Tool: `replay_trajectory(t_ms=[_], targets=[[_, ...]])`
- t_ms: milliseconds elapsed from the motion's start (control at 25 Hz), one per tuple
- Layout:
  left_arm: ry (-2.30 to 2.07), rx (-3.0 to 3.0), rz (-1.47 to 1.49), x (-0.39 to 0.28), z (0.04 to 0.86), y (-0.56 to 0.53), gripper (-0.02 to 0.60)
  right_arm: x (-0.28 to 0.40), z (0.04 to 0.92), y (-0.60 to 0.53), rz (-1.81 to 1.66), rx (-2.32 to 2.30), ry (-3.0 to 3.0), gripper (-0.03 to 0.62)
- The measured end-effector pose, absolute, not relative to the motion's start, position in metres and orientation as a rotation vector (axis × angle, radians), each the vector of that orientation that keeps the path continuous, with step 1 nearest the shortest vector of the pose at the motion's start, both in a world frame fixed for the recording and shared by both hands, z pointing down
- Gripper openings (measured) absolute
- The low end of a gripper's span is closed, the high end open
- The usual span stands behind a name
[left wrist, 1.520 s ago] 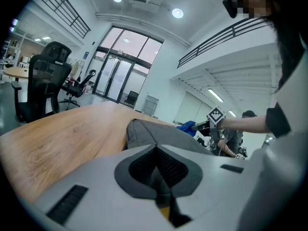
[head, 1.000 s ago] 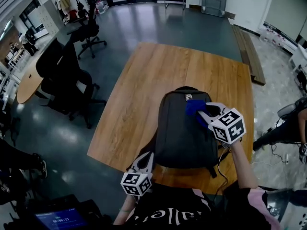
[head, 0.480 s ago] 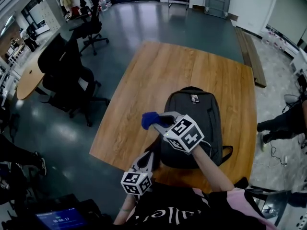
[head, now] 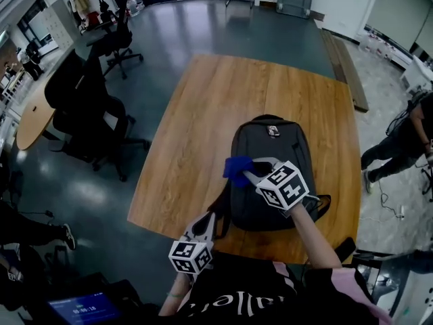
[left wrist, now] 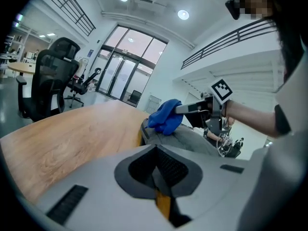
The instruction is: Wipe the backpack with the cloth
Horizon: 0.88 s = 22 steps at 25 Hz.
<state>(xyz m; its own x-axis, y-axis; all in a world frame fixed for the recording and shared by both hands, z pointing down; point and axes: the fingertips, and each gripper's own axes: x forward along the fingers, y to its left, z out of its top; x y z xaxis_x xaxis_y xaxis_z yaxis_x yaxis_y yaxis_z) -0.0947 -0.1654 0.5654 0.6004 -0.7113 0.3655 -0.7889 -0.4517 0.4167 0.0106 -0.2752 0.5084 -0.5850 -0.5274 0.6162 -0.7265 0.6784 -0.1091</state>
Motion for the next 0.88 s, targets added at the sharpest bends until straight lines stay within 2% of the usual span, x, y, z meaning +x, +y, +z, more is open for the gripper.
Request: replay_trajectory(t_ms=[320, 520, 880], targets=[[-1.166, 2.311, 0.176, -0.067, 0.546, -0.140, 0.000, 0.145, 0.483, -0.238, 0.535, 1.262, -2.248, 0.055], [-1.199, 2.307, 0.158, -0.089, 0.550, -0.145, 0.000, 0.184, 0.495, -0.239, 0.623, 1.432, -2.208, 0.055], [-1.228, 2.269, 0.158, -0.068, 0.549, -0.106, 0.000, 0.275, 0.523, -0.193, 0.751, 1.612, -2.096, 0.055]])
